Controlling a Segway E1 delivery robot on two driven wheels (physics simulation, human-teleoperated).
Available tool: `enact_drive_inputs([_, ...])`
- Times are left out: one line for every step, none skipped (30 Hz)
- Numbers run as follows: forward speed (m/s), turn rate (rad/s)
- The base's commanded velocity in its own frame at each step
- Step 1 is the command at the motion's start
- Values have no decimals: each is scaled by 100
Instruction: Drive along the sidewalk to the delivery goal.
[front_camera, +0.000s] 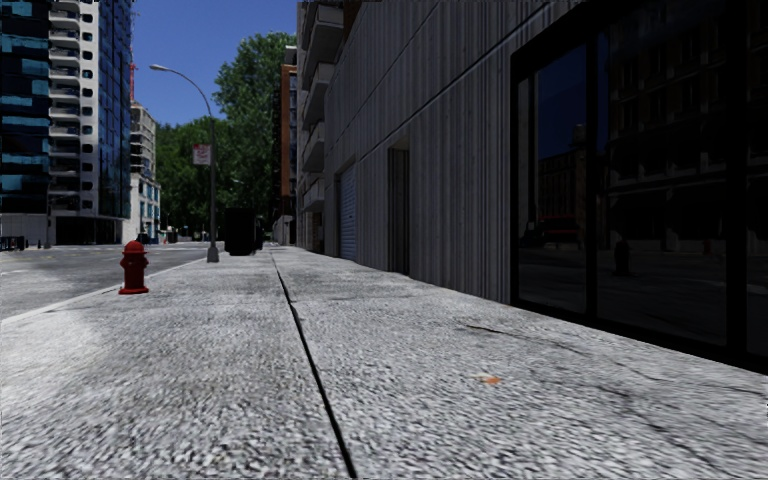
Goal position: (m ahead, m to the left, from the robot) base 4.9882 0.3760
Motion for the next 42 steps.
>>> enact_drive_inputs([155, -56])
enact_drive_inputs([155, -56])
enact_drive_inputs([155, -56])
enact_drive_inputs([154, -56])
enact_drive_inputs([154, -56])
enact_drive_inputs([154, -11])
enact_drive_inputs([154, -11])
enact_drive_inputs([154, 0])
enact_drive_inputs([154, 0])
enact_drive_inputs([154, 0])
enact_drive_inputs([154, 0])
enact_drive_inputs([154, 0])
enact_drive_inputs([154, 0])
enact_drive_inputs([154, 0])
enact_drive_inputs([166, 0])
enact_drive_inputs([200, 0])
enact_drive_inputs([200, 0])
enact_drive_inputs([200, 0])
enact_drive_inputs([200, 0])
enact_drive_inputs([200, 0])
enact_drive_inputs([200, 0])
enact_drive_inputs([200, 0])
enact_drive_inputs([200, 0])
enact_drive_inputs([200, 0])
enact_drive_inputs([200, 8])
enact_drive_inputs([200, 24])
enact_drive_inputs([200, 35])
enact_drive_inputs([200, 35])
enact_drive_inputs([200, 45])
enact_drive_inputs([200, 48])
enact_drive_inputs([200, 48])
enact_drive_inputs([200, 49])
enact_drive_inputs([200, 49])
enact_drive_inputs([200, 49])
enact_drive_inputs([200, 49])
enact_drive_inputs([200, 49])
enact_drive_inputs([200, 49])
enact_drive_inputs([200, 49])
enact_drive_inputs([200, 49])
enact_drive_inputs([200, 45])
enact_drive_inputs([200, 40])
enact_drive_inputs([200, 40])
